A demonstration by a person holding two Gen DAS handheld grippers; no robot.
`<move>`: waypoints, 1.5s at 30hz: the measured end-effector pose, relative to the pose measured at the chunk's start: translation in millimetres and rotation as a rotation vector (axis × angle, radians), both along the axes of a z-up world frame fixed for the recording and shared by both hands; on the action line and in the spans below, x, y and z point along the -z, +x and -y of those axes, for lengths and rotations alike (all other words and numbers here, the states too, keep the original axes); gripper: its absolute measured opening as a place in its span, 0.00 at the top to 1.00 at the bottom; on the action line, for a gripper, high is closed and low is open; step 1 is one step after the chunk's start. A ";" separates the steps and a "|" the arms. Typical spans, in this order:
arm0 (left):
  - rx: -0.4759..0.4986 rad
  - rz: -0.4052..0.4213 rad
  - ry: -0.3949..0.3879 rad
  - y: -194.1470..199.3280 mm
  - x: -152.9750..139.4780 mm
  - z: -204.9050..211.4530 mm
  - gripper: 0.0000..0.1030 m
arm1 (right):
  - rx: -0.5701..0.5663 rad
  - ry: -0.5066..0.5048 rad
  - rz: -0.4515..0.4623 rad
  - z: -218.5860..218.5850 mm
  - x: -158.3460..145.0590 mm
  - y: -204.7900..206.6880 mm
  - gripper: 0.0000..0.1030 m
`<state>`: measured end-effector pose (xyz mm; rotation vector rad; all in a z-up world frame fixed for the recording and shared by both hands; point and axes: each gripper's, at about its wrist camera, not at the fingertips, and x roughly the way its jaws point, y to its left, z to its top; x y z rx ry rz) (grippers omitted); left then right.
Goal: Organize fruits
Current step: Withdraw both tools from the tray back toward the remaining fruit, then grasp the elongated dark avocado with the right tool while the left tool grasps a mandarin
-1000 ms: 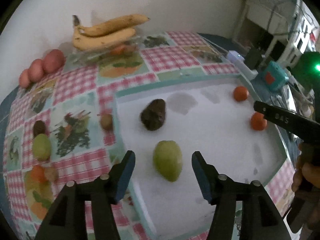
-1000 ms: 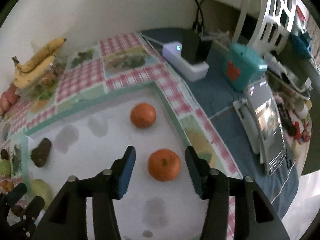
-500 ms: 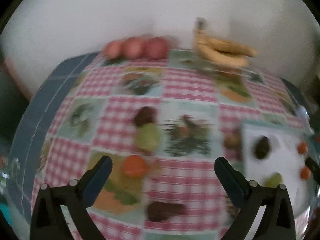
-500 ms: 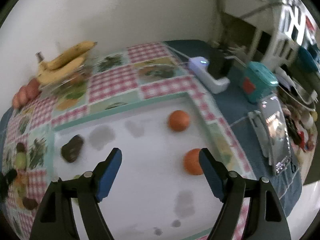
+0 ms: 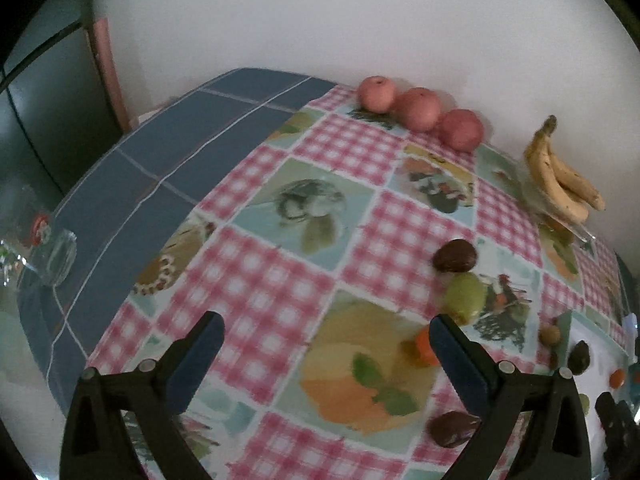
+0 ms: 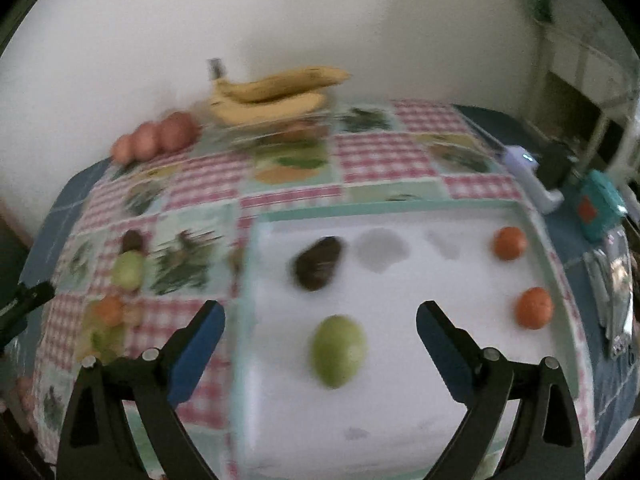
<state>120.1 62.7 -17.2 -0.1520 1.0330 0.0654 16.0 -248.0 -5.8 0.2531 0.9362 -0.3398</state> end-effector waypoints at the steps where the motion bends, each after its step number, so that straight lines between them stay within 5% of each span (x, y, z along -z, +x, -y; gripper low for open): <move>1: -0.010 -0.007 -0.001 -0.5 2.1 -5.6 0.00 | -0.026 0.000 0.004 -10.2 -0.6 2.7 0.06; 9: -0.050 -0.118 -0.013 5.1 34.5 -39.1 0.00 | -0.169 0.063 -0.046 -82.1 11.9 19.4 0.06; 20: -0.044 -0.153 -0.047 13.8 45.0 -54.8 0.00 | -0.226 0.158 -0.179 -132.3 55.0 36.5 0.06; 32: -0.020 -0.188 -0.026 21.0 57.1 -51.5 0.00 | -0.278 0.001 -0.271 -165.7 85.2 48.6 0.06; 45: 0.007 -0.156 -0.071 27.0 49.6 -40.4 0.00 | -0.256 -0.004 -0.258 -167.7 87.8 55.7 0.07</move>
